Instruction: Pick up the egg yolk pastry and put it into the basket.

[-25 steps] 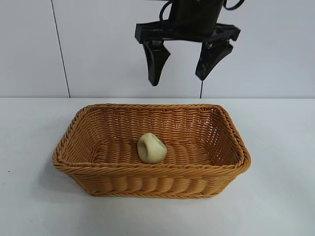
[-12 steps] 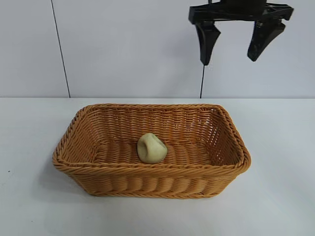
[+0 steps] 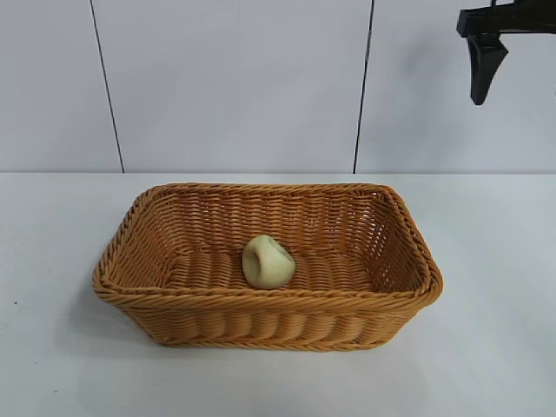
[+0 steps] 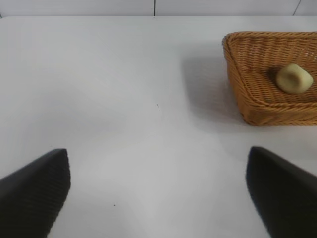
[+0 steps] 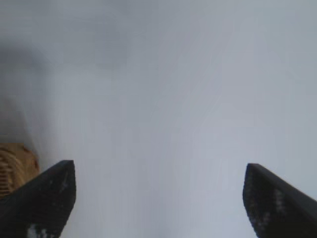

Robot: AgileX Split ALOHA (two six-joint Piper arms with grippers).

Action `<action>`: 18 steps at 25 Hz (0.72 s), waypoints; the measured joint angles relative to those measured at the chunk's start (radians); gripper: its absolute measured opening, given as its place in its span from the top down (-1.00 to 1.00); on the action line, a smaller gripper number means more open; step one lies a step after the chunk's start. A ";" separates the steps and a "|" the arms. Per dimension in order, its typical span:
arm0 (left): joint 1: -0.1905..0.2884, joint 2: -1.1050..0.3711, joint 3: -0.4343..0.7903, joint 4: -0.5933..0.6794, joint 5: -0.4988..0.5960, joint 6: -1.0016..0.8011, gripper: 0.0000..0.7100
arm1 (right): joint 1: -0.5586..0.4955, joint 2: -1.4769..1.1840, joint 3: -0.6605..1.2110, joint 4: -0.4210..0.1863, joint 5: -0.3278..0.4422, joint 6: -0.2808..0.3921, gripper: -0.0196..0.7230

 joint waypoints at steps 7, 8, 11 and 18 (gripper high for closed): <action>0.000 0.000 0.000 0.000 0.000 0.000 -0.95 | 0.010 -0.094 0.161 0.010 -0.001 -0.012 -0.81; 0.000 0.000 0.000 0.000 0.000 0.000 -0.95 | 0.010 -0.121 0.195 0.010 -0.001 -0.017 -0.81; 0.000 0.000 0.000 0.000 0.000 0.000 -0.95 | 0.010 -0.209 0.325 0.010 -0.002 -0.031 -0.81; 0.000 0.000 0.000 0.000 0.000 0.000 -0.95 | 0.010 -0.513 0.664 0.013 0.000 -0.036 -0.81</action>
